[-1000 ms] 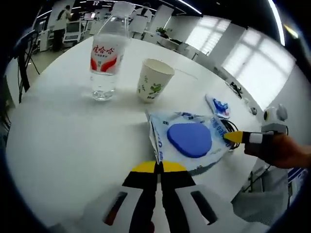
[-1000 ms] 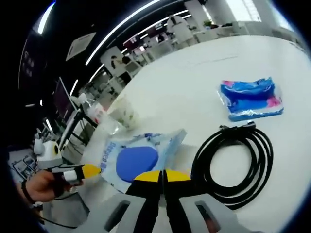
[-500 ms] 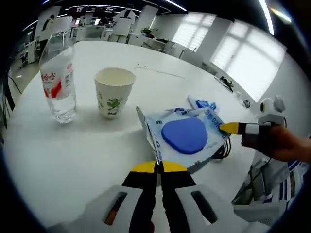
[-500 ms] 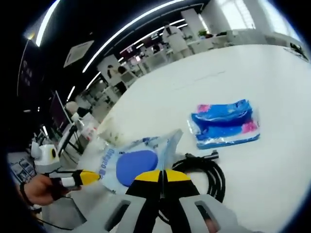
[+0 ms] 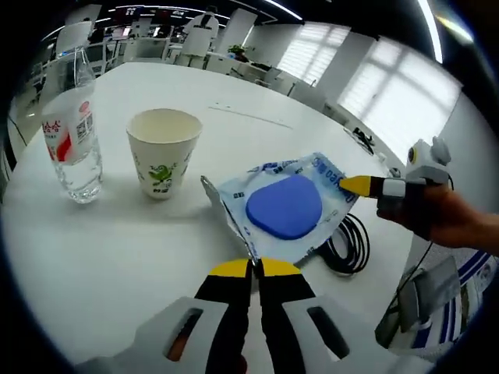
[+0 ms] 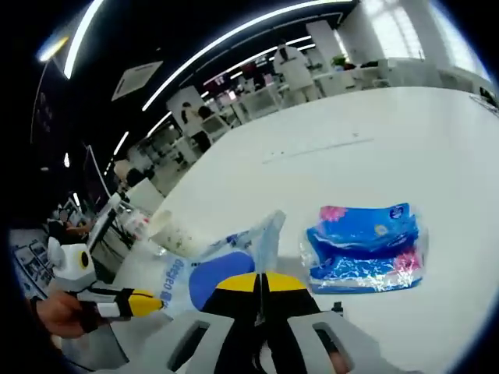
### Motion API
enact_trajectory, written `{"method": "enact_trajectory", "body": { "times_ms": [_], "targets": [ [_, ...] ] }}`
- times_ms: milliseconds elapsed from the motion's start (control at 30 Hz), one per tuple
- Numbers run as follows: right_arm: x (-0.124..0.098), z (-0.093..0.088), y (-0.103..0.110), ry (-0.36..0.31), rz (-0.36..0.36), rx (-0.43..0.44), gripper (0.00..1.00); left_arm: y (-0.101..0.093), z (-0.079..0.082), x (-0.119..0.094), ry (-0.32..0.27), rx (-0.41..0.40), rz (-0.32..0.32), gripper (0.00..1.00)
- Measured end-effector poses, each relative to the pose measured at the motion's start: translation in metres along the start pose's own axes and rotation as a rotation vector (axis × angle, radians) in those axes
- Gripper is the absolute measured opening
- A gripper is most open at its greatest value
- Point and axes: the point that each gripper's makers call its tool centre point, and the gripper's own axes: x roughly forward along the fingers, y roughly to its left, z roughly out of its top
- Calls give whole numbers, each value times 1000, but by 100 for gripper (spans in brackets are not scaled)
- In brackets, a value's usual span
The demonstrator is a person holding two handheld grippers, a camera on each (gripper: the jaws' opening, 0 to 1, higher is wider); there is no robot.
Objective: Arrange the tabletop items into an orderly group along one side of the table until the central work area is clear of visible clutter.
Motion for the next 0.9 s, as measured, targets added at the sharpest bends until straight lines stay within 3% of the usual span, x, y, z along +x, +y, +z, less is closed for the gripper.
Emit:
{"method": "enact_trajectory", "body": {
  "times_ms": [233,433,633,900],
  "targets": [
    [21,14,-4,-10,19,9,0,-4,4,2,-8,-25,11,0],
    [44,14,-12,-3,16,32,0,-7,2,9,19,-7,2,1],
    [50,12,-27,-6,-27,50,0,-1,10,20,17,-5,2,0],
    [40,15,-46,-36,-84,76,0,12,31,34,-20,-57,11,0]
  ]
}}
